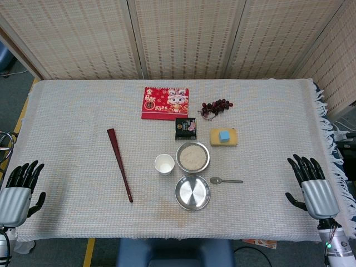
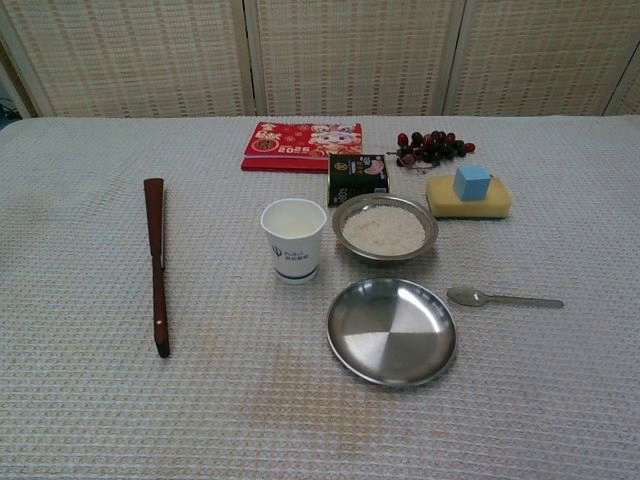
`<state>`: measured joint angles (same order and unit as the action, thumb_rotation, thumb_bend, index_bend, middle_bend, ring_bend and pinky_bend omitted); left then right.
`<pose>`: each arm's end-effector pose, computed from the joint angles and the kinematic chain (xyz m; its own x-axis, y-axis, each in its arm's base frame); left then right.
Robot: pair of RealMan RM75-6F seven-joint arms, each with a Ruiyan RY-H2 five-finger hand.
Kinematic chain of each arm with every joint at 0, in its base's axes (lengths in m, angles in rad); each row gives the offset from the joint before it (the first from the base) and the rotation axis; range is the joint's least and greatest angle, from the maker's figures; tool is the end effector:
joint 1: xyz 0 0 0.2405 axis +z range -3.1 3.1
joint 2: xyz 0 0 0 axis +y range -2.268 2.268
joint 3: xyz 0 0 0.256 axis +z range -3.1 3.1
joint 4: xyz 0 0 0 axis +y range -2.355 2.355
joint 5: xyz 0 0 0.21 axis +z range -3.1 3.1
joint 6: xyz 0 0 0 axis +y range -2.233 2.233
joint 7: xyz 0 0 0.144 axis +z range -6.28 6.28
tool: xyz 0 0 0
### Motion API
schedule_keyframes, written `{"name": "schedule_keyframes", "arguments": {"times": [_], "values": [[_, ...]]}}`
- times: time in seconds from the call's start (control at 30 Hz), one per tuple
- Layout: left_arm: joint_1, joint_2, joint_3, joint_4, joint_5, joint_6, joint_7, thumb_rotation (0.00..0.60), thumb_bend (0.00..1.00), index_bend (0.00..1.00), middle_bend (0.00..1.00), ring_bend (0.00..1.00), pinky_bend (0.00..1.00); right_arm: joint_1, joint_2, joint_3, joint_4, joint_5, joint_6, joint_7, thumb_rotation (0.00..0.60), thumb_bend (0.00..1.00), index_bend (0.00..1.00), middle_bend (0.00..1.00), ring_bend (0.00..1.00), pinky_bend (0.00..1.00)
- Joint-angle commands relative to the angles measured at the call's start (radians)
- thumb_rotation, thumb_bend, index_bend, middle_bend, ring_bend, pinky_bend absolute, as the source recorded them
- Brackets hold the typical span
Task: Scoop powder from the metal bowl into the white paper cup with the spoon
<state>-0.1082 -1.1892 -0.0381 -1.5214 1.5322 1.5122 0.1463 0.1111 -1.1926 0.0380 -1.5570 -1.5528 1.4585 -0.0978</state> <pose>-0.3134 0.1868 0.1449 0.5432 -0.0327 0.8390 0.8372 -0.0537 -0.5442 -0.3058 -0.1866 0.1322 0.4730 -0.0234 0.8807 -0.8786 -0.0868 0.4696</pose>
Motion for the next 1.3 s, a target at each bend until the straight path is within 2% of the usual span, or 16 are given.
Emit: {"name": "schedule_keyframes", "arguments": {"times": [0.03, 0.17, 0.47, 0.57, 0.67, 0.97, 1.3], "values": [[0.001, 0.002, 0.0, -0.007, -0.002, 0.0, 0.006, 0.6, 0.43, 0.0, 0.0, 0.0, 0.08, 0.004, -0.023, 0.007, 0.025, -0.004, 0.01, 0.0, 0.599, 0.13, 0.0, 0.0, 0.0, 0.0], [-0.003, 0.001, 0.002, -0.013, 0.008, -0.003, 0.006, 0.6, 0.42, 0.0, 0.0, 0.0, 0.08, 0.009, -0.062, 0.007, 0.058, 0.001, 0.002, -0.007, 0.6, 0.13, 0.05, 0.0, 0.0, 0.0], [-0.013, 0.004, 0.006, -0.014, 0.008, -0.024, -0.014, 0.6, 0.42, 0.0, 0.0, 0.0, 0.09, 0.112, -0.185, 0.044, 0.118, 0.005, -0.11, 0.021, 0.6, 0.15, 0.39, 0.0, 0.0, 0.0], [-0.013, 0.01, 0.008, -0.019, 0.002, -0.033, -0.018, 0.6, 0.42, 0.0, 0.0, 0.0, 0.1, 0.154, -0.225, 0.051, 0.144, 0.009, -0.162, -0.001, 0.6, 0.17, 0.46, 0.0, 0.0, 0.0], [-0.013, 0.013, 0.007, -0.021, -0.001, -0.034, -0.021, 0.6, 0.42, 0.0, 0.0, 0.0, 0.1, 0.188, -0.261, 0.056, 0.163, 0.02, -0.207, -0.017, 0.6, 0.2, 0.49, 0.0, 0.0, 0.0], [-0.016, 0.02, 0.012, -0.029, -0.004, -0.048, -0.025, 0.6, 0.42, 0.0, 0.0, 0.0, 0.1, 0.259, -0.357, 0.054, 0.24, 0.065, -0.321, -0.056, 0.6, 0.24, 0.5, 0.0, 0.0, 0.0], [-0.015, 0.022, 0.016, -0.029, 0.002, -0.046, -0.03, 0.6, 0.42, 0.0, 0.0, 0.0, 0.1, 0.291, -0.407, 0.043, 0.289, 0.093, -0.366, -0.075, 0.6, 0.25, 0.5, 0.0, 0.0, 0.0]]}}
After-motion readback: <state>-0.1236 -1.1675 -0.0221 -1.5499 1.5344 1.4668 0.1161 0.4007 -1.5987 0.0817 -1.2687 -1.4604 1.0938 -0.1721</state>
